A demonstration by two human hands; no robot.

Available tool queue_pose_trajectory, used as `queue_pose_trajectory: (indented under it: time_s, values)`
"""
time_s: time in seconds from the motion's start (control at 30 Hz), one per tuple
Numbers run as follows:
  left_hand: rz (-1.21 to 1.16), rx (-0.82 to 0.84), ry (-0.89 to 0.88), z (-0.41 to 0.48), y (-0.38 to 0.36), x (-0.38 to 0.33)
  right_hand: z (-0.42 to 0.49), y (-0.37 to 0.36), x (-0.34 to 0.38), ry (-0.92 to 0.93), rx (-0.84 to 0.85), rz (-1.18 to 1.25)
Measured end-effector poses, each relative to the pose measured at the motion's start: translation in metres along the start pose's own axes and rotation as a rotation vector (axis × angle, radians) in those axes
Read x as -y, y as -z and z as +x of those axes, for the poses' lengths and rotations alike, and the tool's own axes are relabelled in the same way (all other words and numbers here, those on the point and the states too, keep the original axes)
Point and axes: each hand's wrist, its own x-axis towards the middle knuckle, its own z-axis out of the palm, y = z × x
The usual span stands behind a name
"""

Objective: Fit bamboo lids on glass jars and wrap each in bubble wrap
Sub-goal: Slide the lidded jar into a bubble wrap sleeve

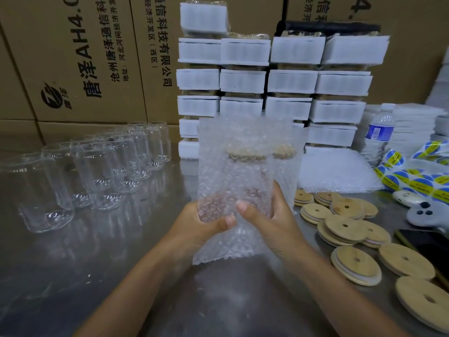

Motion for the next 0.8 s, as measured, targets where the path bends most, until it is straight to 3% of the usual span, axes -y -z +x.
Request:
queue_pose_trajectory:
  time_s: [0.13, 0.47, 0.8]
  values:
    - [-0.043, 0.005, 0.008, 0.008, 0.009, 0.004, 0.007, -0.005, 0.000, -0.008, 0.009, -0.011]
    - [0.180, -0.081, 0.006, 0.017, 0.032, 0.023, 0.017, -0.018, -0.024, -0.026, -0.111, -0.035]
    - [0.212, -0.084, -0.069, 0.022, 0.036, 0.036, 0.027, -0.028, -0.031, -0.019, -0.194, -0.064]
